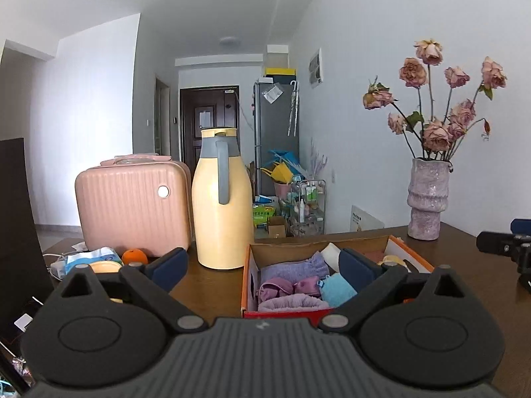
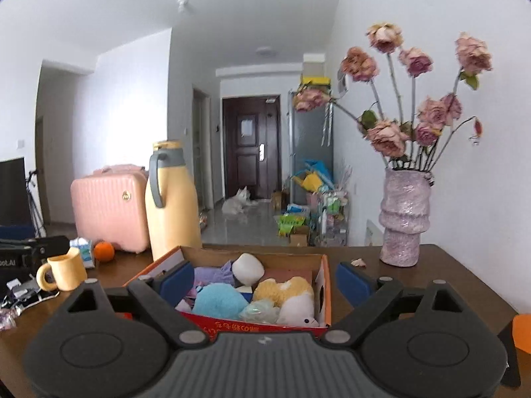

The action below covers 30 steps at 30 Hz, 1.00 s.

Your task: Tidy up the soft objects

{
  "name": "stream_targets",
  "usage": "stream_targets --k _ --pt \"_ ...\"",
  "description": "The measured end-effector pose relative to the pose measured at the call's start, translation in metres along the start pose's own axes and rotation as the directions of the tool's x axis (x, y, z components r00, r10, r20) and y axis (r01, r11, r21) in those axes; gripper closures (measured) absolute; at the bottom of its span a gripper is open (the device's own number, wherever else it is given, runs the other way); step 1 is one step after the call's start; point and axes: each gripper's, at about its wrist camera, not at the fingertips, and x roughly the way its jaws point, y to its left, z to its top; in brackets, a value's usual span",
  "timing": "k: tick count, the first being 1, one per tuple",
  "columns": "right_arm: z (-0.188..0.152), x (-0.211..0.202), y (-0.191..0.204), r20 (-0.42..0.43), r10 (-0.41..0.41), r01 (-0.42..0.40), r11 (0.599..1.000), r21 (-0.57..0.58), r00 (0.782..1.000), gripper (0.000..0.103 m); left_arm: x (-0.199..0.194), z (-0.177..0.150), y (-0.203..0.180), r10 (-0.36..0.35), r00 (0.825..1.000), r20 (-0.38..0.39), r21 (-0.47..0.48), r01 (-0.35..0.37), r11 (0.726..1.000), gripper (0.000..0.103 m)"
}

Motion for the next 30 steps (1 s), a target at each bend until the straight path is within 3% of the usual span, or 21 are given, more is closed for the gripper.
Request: stream_targets --k 12,23,30 --pt "-0.018 -0.044 0.006 0.036 -0.026 0.025 0.999 0.032 0.999 0.004 -0.053 -0.016 -0.002 -0.01 1.0 0.003 -0.006 0.01 1.0 0.002" --pt "-0.061 -0.142 0.015 0.031 -0.014 0.012 0.998 0.064 0.999 0.004 -0.174 -0.048 0.011 0.005 0.996 0.087 -0.083 0.003 0.997 0.0" --pt "-0.099 -0.22 0.037 0.048 0.001 -0.002 1.0 0.014 0.999 0.001 -0.236 -0.097 0.017 0.046 0.999 0.027 -0.058 -0.044 0.997 0.0"
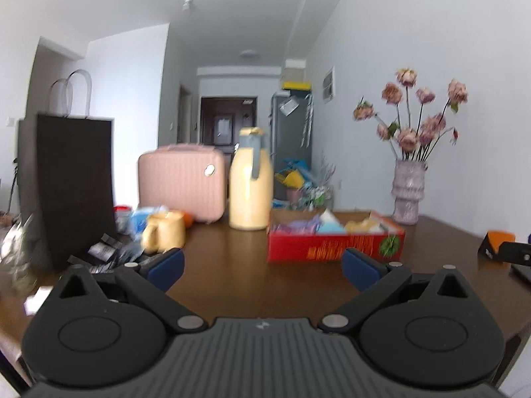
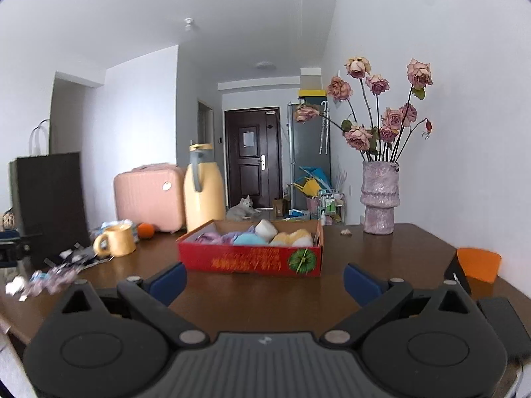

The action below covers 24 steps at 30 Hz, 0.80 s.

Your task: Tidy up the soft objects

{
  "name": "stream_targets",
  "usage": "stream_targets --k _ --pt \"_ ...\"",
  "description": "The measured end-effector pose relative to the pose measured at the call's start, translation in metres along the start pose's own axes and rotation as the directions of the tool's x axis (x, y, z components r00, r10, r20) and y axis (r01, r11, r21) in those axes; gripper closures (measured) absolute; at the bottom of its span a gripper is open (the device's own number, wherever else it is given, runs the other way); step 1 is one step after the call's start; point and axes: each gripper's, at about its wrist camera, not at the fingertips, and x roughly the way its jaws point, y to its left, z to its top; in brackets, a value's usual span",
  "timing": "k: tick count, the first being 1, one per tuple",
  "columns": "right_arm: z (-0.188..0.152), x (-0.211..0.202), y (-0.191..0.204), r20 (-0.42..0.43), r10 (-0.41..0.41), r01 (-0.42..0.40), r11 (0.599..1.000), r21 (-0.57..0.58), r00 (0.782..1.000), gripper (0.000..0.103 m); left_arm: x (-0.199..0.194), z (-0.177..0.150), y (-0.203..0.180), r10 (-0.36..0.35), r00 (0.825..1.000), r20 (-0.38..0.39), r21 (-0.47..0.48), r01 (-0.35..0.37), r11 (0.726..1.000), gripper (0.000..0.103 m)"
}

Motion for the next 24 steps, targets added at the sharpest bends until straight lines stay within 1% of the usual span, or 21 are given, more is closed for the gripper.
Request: stream_targets --k 3,5,6,7,9,10,13,16,20,24 --pt "-0.023 -0.028 0.016 -0.015 -0.004 0.004 1.0 -0.003 1.0 0.001 -0.024 -0.017 0.001 -0.006 1.0 -0.022 0.021 0.007 1.0 0.0" --pt "-0.034 -0.042 0.028 -0.023 0.003 -0.003 1.0 -0.014 1.0 0.0 -0.033 -0.021 -0.001 -0.012 0.999 -0.038 0.038 0.014 0.999 0.0" --pt "-0.038 -0.047 0.032 -0.027 0.009 -0.01 1.0 -0.016 1.0 0.0 -0.036 -0.021 -0.002 -0.023 0.999 -0.031 0.053 0.024 0.998 0.0" --pt "-0.041 -0.05 0.035 -0.032 0.017 -0.018 1.0 -0.012 0.999 0.0 -0.04 -0.019 -0.003 -0.018 1.0 -0.017 0.063 0.019 0.998 0.0" --pt "-0.041 -0.049 0.04 -0.054 0.046 -0.047 0.999 -0.011 0.997 0.0 -0.043 -0.018 -0.004 0.0 1.0 0.005 0.065 0.0 0.998 0.0" --pt "-0.041 -0.047 0.041 -0.062 0.047 -0.048 0.999 -0.022 0.997 0.0 -0.044 -0.018 -0.004 0.005 1.0 0.006 0.063 -0.005 0.998 0.0" --pt "-0.04 -0.047 0.045 -0.055 -0.002 0.001 1.0 -0.02 0.998 0.0 -0.04 -0.02 -0.003 0.013 1.0 -0.008 0.069 -0.012 0.998 0.0" --pt "-0.041 -0.049 0.043 -0.063 0.026 -0.026 1.0 0.004 0.998 0.0 -0.039 -0.02 -0.004 0.013 1.0 -0.014 0.069 -0.012 0.998 0.0" --pt "-0.041 -0.049 0.041 -0.05 0.011 -0.01 1.0 0.018 0.999 0.0 -0.04 -0.021 -0.005 0.013 1.0 -0.009 0.077 -0.012 0.997 0.0" --pt "-0.04 -0.047 0.041 -0.051 0.025 -0.024 0.999 0.023 0.998 0.0 -0.041 -0.021 -0.006 0.01 1.0 -0.007 0.08 -0.01 0.997 0.0"
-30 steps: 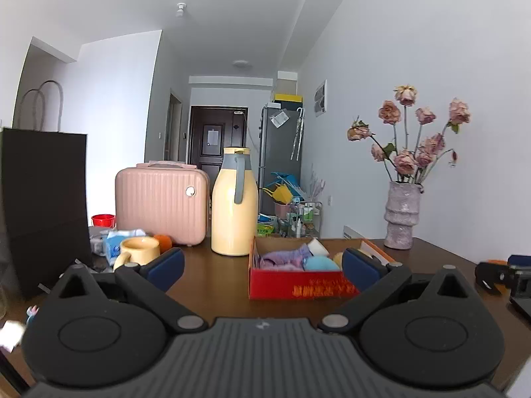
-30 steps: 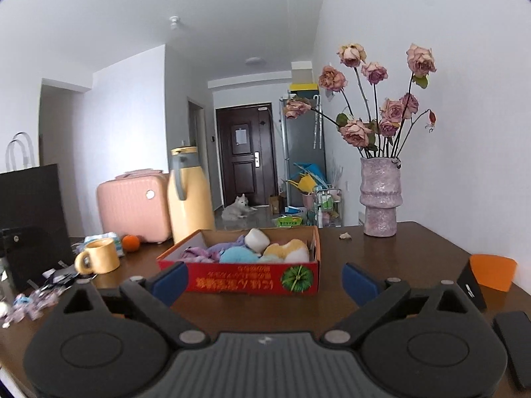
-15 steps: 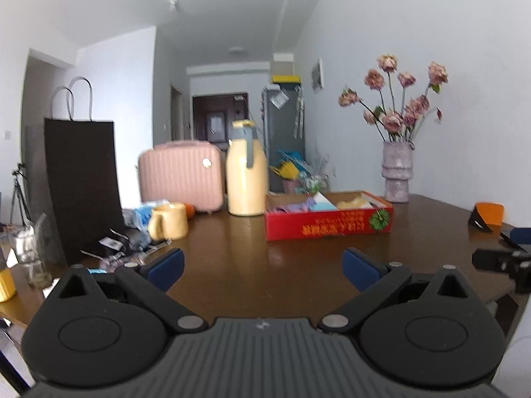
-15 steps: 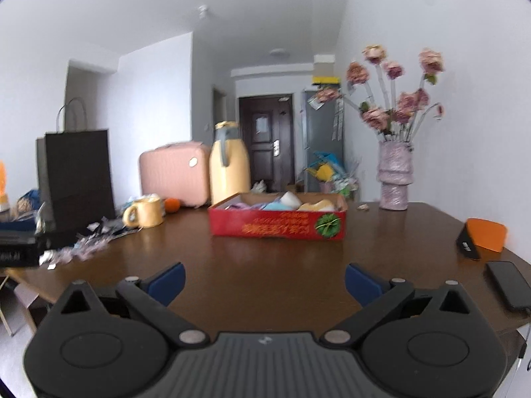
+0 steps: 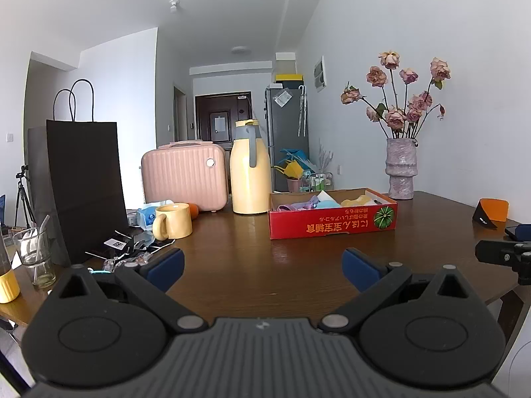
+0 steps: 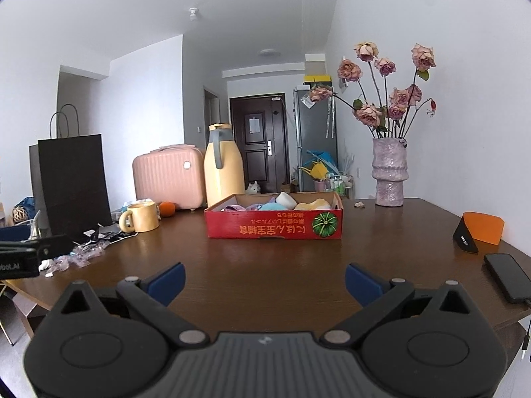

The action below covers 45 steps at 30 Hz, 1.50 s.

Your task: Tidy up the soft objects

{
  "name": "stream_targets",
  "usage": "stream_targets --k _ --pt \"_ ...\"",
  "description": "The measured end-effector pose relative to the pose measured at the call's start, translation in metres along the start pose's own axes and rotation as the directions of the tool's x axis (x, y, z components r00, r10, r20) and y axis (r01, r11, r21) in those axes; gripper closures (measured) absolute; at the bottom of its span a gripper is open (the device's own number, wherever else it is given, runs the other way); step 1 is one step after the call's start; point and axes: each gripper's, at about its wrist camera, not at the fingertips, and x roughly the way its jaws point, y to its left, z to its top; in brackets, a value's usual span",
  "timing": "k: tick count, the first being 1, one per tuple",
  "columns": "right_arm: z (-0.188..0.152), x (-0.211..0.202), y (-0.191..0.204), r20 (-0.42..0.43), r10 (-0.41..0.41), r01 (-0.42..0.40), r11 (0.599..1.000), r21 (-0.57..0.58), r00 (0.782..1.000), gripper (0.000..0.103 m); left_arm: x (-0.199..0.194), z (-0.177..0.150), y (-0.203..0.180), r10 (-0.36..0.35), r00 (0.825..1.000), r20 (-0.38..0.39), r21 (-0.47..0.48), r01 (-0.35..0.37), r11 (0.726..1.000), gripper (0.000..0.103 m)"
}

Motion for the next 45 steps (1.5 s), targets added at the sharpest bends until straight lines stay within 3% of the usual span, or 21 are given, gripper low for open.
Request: stream_targets --k 45 --pt "-0.0018 0.0 -0.0013 0.016 -0.02 0.02 1.0 0.024 1.0 0.0 -0.0015 0.001 -0.0021 -0.017 1.0 0.018 0.022 0.016 1.0 0.0"
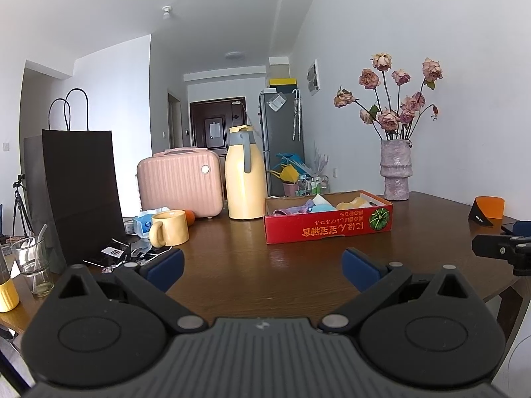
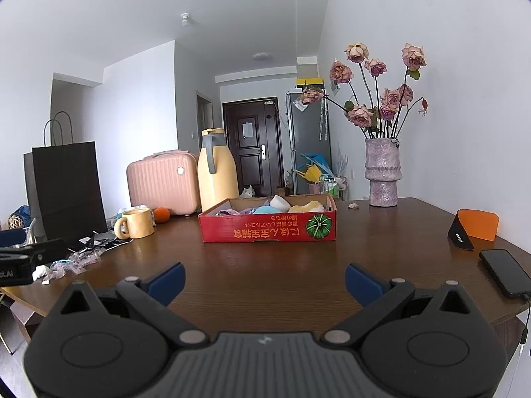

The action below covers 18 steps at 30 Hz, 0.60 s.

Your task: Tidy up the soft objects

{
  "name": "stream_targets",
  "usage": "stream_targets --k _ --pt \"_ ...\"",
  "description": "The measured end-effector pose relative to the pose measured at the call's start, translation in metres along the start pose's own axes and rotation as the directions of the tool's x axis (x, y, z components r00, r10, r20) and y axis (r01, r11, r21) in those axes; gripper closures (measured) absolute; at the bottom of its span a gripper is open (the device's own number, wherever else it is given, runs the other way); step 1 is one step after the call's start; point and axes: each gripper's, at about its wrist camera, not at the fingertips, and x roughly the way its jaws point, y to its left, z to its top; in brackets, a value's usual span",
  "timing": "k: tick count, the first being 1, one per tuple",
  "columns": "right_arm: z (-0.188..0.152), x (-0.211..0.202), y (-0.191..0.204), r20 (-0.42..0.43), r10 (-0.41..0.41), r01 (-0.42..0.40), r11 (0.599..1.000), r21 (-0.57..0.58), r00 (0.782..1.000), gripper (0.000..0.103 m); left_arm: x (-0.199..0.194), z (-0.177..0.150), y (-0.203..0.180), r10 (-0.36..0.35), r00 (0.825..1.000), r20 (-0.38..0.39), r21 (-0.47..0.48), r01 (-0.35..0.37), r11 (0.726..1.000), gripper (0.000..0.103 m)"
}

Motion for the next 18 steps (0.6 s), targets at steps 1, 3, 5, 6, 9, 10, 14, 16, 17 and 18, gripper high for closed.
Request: stream_targets --k 1,3,5,6,9,10,14,16,17,18 --pt "0.0001 0.0002 -0.0003 0.0 -0.001 0.001 1.0 0.001 1.0 0.0 -0.0014 -0.0005 0.0004 0.0 1.0 0.002 0.002 0.0 1.0 0.0" --pt "0.0 0.0007 -0.0003 -0.004 0.002 -0.002 1.0 0.0 1.0 0.0 -0.0011 -0.0006 0.0015 0.0 1.0 0.005 0.0 0.0 1.0 0.0" --pt "-0.0001 0.0011 -0.0001 -0.004 0.004 -0.004 1.0 0.0 1.0 0.0 -0.0009 -0.0004 0.0021 0.002 1.0 0.006 -0.004 -0.002 1.0 0.0" --pt "0.0002 0.0011 0.0003 -0.005 0.003 -0.003 1.0 0.001 1.0 0.0 -0.0009 -0.0005 0.0024 0.003 1.0 0.007 -0.005 -0.003 1.0 0.0" --pt "-0.0001 0.0013 0.0005 -0.004 0.004 -0.004 1.0 -0.001 1.0 0.0 -0.0016 -0.0006 0.0023 0.005 1.0 0.012 -0.004 -0.004 1.0 0.0" --pt "0.0001 0.0013 0.0003 -0.004 0.004 -0.004 1.0 0.0 1.0 0.0 -0.0021 -0.0009 0.0022 0.004 1.0 0.014 -0.004 -0.004 1.0 0.0" --pt "-0.0004 0.002 0.0008 -0.003 0.004 -0.004 1.0 -0.001 1.0 0.0 -0.0023 -0.0011 0.0025 0.0 1.0 0.013 -0.004 0.0 1.0 0.0" --pt "-0.0006 0.002 0.0009 -0.003 0.004 -0.004 1.0 -0.001 1.0 0.0 -0.0026 -0.0011 0.0025 0.003 1.0 0.015 -0.004 -0.002 1.0 0.0" --pt "-0.0006 0.0021 0.0009 -0.003 0.004 -0.004 1.0 -0.002 1.0 0.0 -0.0027 -0.0015 0.0027 0.007 1.0 0.017 -0.005 -0.007 1.0 0.0" --pt "-0.0003 0.0019 0.0009 -0.003 0.003 -0.003 1.0 -0.001 1.0 0.0 -0.0029 -0.0019 0.0024 0.011 1.0 0.017 -0.004 -0.011 1.0 0.0"
